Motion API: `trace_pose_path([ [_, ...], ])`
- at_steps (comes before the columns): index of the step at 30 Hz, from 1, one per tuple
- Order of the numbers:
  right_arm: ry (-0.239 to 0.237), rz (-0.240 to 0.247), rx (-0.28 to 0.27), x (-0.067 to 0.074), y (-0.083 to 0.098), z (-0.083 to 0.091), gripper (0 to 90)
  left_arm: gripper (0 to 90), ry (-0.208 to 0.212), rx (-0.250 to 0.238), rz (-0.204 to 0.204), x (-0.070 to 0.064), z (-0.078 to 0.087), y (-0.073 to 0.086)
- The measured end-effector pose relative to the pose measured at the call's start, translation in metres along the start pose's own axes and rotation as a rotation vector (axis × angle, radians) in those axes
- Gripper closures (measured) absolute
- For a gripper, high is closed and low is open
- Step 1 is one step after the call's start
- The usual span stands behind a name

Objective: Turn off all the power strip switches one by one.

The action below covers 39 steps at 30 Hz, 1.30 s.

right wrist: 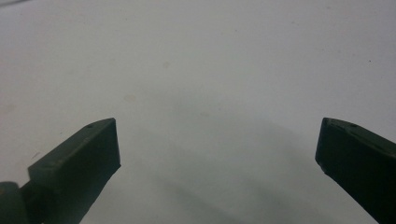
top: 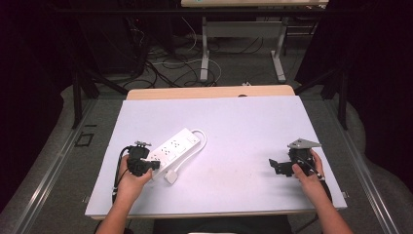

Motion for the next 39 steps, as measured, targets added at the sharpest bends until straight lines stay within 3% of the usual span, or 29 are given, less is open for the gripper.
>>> trace_pose_path([
  [3, 0.001, -0.002, -0.003, 0.0, 0.0, 0.0, 0.0, 90.0, 0.018, 0.004, -0.001, 0.001, 0.001, 0.0],
  [9, 0.0, -0.008, -0.001, 0.0, -0.001, 0.001, 0.0, 90.0, 0.01, 0.005, -0.004, 0.001, 0.002, 0.001],
  [10, -0.002, -0.007, 0.0, 0.0, -0.001, 0.001, 0.0, 90.0, 0.001, -0.019, 0.004, 0.0, 0.0, 0.001],
  [26, 0.002, -0.008, -0.004, -0.001, 0.0, 0.002, 0.0, 90.0, 0.024, -0.046, 0.017, 0.003, 0.007, -0.002],
  [39, 0.004, -0.016, -0.006, -0.001, 0.0, 0.002, 0.0, 73.9, 0.037, -0.112, 0.036, 0.016, 0.02, -0.006],
])
Point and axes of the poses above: each handheld gripper's, and its own axes: z roughly backward along the jaws, y roughly out of its underside, x roughly to its left, the point moved 4 cm from there along -z, roughly forward along the jaws, and after that the axes turned 5 degrees about -x, right-handed, at the moved point
